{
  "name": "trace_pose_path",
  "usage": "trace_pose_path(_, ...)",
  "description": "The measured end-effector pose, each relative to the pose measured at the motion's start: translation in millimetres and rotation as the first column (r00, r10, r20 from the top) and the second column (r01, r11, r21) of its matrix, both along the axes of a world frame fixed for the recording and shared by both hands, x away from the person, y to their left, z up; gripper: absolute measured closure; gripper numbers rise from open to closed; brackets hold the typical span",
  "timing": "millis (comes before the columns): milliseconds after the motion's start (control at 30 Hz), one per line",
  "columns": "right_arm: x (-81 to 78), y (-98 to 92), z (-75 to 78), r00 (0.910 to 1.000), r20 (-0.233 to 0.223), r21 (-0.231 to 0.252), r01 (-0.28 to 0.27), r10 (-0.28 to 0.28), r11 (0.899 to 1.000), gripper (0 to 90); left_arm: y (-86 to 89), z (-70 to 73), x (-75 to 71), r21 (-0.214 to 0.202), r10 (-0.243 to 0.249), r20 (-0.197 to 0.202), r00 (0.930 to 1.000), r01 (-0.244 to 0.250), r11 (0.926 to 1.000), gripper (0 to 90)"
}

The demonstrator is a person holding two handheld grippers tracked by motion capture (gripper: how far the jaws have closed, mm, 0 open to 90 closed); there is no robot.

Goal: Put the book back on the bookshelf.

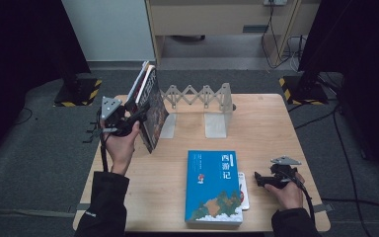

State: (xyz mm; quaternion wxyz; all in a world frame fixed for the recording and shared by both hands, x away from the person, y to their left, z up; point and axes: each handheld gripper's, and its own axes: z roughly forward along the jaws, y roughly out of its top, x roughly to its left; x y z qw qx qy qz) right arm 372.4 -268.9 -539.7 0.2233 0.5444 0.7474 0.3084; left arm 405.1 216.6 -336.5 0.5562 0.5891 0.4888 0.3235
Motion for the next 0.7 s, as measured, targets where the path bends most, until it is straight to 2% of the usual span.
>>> trace_pose_path(200,0.0,0.0,0.0,1.0,0.0,0.0,0.0,0.0,1.0,0.2,5.5,-2.1,-12.4,-0.001,-0.027,0.012,0.9996,0.027,0.9996,39.1)
trace_pose_path(267,0.0,-0.1,0.0,1.0,0.001,0.0,0.0,0.0,1.0,0.2,9.9,-3.6,-18.0,-0.018,-0.04,0.001,0.9992,0.04,0.999,38.8)
trace_pose_path(400,0.0,-0.1,0.0,1.0,0.0,0.001,0.0,0.0,1.0,0.2,13.8,-6.3,-24.0,-0.023,-0.049,-0.009,0.9988,0.049,0.9986,38.4)
trace_pose_path(600,-0.1,-0.4,0.0,1.0,0.0,0.006,0.0,0.0,1.0,0.4,15.2,-19.5,-33.6,-0.016,-0.07,-0.039,0.9967,0.07,0.9974,37.3)
trace_pose_path(700,-0.1,-0.4,0.1,1.0,0.0,0.006,-0.001,0.001,1.0,0.4,14.8,-30.6,-37.2,-0.02,-0.088,-0.063,0.9941,0.087,0.996,37.2)
